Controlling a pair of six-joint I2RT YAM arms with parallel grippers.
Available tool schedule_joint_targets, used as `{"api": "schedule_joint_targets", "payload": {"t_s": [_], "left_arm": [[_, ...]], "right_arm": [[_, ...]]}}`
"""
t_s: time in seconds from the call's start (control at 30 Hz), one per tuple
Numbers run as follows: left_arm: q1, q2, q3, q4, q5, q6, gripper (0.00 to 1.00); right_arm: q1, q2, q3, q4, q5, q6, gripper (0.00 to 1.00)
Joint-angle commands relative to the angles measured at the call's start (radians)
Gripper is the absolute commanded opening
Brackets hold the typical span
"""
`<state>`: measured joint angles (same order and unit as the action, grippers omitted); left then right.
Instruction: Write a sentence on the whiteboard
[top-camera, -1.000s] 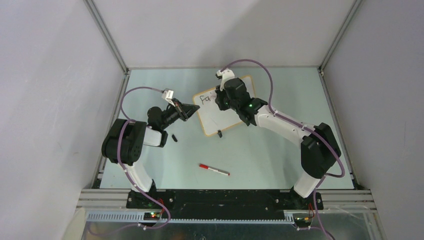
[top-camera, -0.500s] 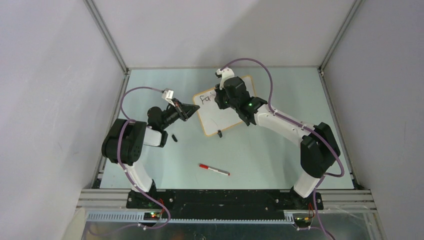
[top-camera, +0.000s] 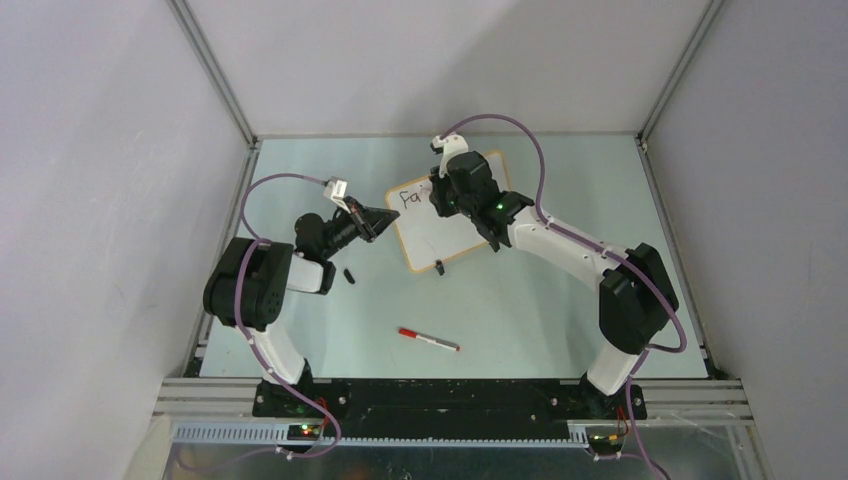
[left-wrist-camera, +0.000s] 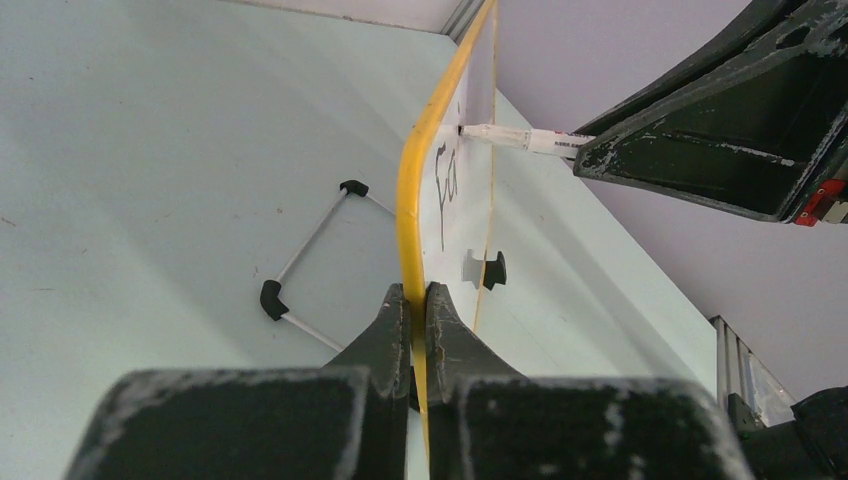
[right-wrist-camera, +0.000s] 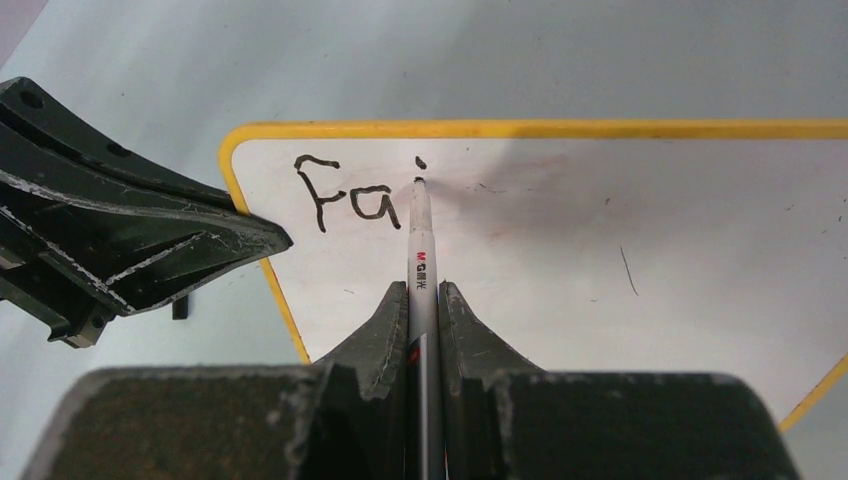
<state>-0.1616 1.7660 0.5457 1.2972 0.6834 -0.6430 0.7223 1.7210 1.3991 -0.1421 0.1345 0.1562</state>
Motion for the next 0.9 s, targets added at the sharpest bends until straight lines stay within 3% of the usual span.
{"api": "schedule_joint_targets", "payload": {"t_s": [0.0, 0.87], "left_arm": [[-0.011, -0.025, 0.001, -0.013, -0.007, 0.094, 0.00], [-0.010, -0.028, 0.000, -0.016, -0.008, 0.098, 0.00]], "right_arm": [[-0.002, 0.015, 0.040, -0.014, 0.012, 0.002, 0.00], [0.011, 0.019, 0.040, -0.089, 0.015, 0.005, 0.00]]}}
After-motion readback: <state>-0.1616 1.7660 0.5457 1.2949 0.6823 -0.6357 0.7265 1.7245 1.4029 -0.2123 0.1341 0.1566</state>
